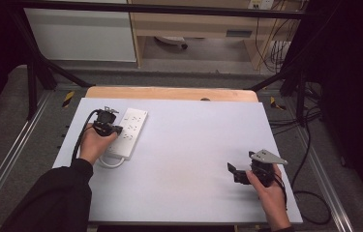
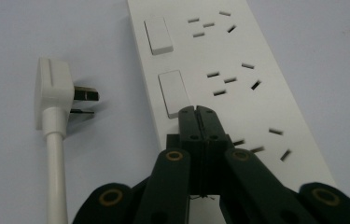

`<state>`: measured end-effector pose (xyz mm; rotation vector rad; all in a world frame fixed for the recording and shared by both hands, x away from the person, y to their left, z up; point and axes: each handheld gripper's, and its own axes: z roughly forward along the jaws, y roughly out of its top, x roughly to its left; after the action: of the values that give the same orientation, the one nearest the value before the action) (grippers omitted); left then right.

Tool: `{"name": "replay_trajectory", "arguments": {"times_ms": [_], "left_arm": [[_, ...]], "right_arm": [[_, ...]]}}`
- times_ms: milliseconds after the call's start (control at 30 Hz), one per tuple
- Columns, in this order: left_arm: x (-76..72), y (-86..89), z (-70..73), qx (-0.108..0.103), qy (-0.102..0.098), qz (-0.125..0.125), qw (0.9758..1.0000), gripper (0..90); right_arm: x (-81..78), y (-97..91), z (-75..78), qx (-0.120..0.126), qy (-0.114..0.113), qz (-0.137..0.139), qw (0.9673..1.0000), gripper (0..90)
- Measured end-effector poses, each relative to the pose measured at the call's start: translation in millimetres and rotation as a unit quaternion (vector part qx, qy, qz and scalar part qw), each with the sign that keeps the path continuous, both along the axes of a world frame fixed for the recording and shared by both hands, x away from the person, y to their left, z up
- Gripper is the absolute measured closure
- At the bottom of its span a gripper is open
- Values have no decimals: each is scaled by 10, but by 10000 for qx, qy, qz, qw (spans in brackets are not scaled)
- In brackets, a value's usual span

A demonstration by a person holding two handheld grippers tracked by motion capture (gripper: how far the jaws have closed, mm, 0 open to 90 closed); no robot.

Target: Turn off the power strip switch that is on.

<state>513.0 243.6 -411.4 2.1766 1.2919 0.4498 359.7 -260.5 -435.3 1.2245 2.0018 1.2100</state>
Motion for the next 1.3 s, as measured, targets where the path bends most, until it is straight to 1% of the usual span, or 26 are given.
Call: {"name": "replay_trajectory", "arguments": {"times_ms": [233, 500, 700, 733, 767, 833, 967, 1000, 1033, 1067, 1133, 1167, 1200, 1233, 1300], "left_arm": [[-7, 2, 35, -63, -110, -12, 9999, 900], [-8, -8, 36, -93, -122, -33, 9999, 900], [-14, -25, 54, -132, -187, -80, 9997, 898], [-16, -29, 60, -136, -231, -67, 9996, 879], [-19, -31, 70, -126, -268, -58, 9995, 842], [-22, -38, 90, -157, -341, -78, 9993, 808], [-28, -68, 132, -184, -477, -130, 9986, 695], [-31, -79, 142, -221, -545, -106, 9982, 665], [-32, -83, 156, -245, -584, -119, 9979, 576], [-31, -87, 170, -302, -623, -123, 9975, 576], [-28, -84, 208, -438, -732, -86, 9963, 514], [-20, -78, 225, -501, -816, -80, 9954, 445], [-22, -77, 243, -539, -840, -47, 9950, 445], [-21, -75, 261, -539, -884, -39, 9946, 406], [-27, -74, 289, -650, -1014, 4, 9927, 344]], "right_arm": [[2, 0, -1, 2, 5, -3, 10000, 36], [2, -1, 0, 5, 2, -4, 10000, 36], [2, -2, 0, 8, 2, -3, 10000, 35], [2, -2, 0, 8, 1, -4, 10000, 35], [2, -3, 0, 9, 0, -5, 10000, 35], [2, -3, 1, 6, 2, -1, 10000, 36], [2, -2, 1, 6, -4, -4, 10000, 35], [2, -2, 1, 8, -6, -5, 10000, 35], [1, -4, 3, 5, -6, -4, 10000, 35], [1, -4, 3, 5, -6, -4, 10000, 35], [-1, -3, 4, 12, 0, -10, 10000, 35], [0, -5, 4, 8, -3, -8, 10000, 35], [0, -5, 4, 8, -4, -8, 10000, 35], [-1, -4, 4, 13, 2, -10, 10000, 35], [-1, -6, 4, -1, -4, -2, 10000, 35]]}}
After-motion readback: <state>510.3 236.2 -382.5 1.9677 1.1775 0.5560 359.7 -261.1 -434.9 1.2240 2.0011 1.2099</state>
